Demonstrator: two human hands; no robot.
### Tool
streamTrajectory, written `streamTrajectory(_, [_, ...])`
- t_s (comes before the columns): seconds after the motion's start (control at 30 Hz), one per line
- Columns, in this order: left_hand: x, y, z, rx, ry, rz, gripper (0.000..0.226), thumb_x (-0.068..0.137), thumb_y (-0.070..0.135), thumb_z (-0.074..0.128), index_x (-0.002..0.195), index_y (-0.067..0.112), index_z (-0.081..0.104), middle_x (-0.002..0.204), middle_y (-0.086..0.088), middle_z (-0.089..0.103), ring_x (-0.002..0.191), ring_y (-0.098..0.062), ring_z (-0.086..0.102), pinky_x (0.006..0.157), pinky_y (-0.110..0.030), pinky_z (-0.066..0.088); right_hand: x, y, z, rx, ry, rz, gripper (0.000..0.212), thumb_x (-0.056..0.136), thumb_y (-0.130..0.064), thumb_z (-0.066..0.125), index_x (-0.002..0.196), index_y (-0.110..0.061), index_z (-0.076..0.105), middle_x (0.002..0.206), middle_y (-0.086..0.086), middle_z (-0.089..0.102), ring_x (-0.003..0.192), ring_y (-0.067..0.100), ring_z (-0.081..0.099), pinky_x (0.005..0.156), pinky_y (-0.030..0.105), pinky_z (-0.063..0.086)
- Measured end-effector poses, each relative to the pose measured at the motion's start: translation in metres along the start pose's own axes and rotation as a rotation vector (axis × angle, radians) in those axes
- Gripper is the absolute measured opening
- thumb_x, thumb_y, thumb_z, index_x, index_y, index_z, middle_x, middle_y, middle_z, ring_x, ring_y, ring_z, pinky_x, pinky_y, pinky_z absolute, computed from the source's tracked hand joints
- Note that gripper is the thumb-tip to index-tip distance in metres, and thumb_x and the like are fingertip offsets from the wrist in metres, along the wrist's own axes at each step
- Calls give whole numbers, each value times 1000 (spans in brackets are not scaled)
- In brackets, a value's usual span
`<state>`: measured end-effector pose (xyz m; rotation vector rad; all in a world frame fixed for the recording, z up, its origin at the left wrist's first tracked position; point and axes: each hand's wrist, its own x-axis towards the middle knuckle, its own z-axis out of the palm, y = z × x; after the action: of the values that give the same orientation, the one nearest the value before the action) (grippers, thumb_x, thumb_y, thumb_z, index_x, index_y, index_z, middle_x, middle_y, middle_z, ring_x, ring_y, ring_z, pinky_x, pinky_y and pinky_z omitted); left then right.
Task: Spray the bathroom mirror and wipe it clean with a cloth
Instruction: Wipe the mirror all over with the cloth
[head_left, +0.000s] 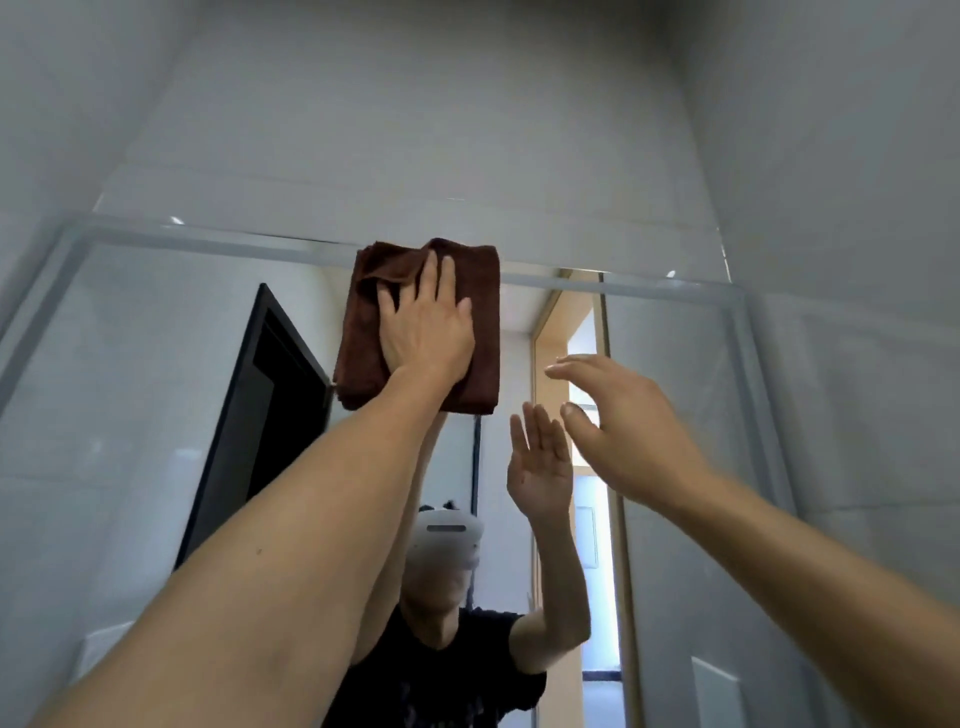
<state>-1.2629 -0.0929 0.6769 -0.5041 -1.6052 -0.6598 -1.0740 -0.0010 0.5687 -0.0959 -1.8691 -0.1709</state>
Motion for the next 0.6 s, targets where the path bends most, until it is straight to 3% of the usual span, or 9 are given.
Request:
streamTrajectory(0.1, [14, 33, 7, -24, -3, -81, 64, 102, 48, 22, 159, 19, 11, 167, 0, 10, 148, -26, 23, 121, -52, 8, -16, 21, -13, -45, -20, 32, 41, 99, -24, 50, 140, -29, 53, 150, -11, 46, 136, 12, 45, 110, 31, 37])
streamTrajectory(0.2, [14, 78, 13, -39, -19, -11, 68, 101, 53, 19, 159, 18, 9, 167, -3, 10, 150, -26, 18, 122, -52, 7, -30, 46, -24, -95, -23, 98, 42, 100, -24, 50, 142, -29, 50, 151, -10, 45, 137, 11, 43, 112, 31, 36])
streamTrajectory(0.43, [-55, 177, 31, -34, -110, 431, 74, 98, 61, 21, 159, 22, 10, 166, -1, 14, 151, -25, 16, 122, -51, 3, -58, 82, -45, -140, 54, 247, 39, 98, -18, 51, 137, -23, 56, 141, -6, 54, 126, 12, 52, 97, 24, 40])
streamTrajectory(0.5, [-79, 185, 35, -19, -160, 615, 72, 98, 63, 19, 159, 25, 10, 166, 1, 15, 151, -24, 19, 122, -50, 4, -63, 87, -48, -144, 65, 281, 36, 96, -16, 52, 131, -24, 59, 135, -6, 57, 119, 12, 55, 86, 19, 36])
streamTrajectory(0.6, [-83, 183, 40, 35, -144, 860, 71, 97, 67, 17, 158, 31, 13, 165, 5, 17, 151, -20, 18, 123, -48, 6, -66, 92, -55, -146, 49, 313, 32, 95, -13, 50, 123, -21, 64, 126, -4, 60, 112, 14, 58, 82, 20, 38])
